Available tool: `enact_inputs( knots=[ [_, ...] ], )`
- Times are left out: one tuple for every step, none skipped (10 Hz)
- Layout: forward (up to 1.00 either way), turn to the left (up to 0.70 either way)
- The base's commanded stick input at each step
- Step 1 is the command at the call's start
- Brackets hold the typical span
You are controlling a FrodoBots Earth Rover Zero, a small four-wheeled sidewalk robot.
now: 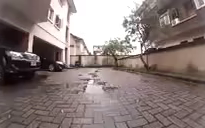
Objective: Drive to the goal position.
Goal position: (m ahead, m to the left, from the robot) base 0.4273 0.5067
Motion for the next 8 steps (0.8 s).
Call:
enact_inputs(
  knots=[
    [0.50,0.00],
    [0.50,0.00],
    [0.39,0.00],
    [0.36,0.00],
    [0.35,0.00],
    [0.30,0.00],
    [0.26,0.00],
    [0.20,0.00]
  ],
)
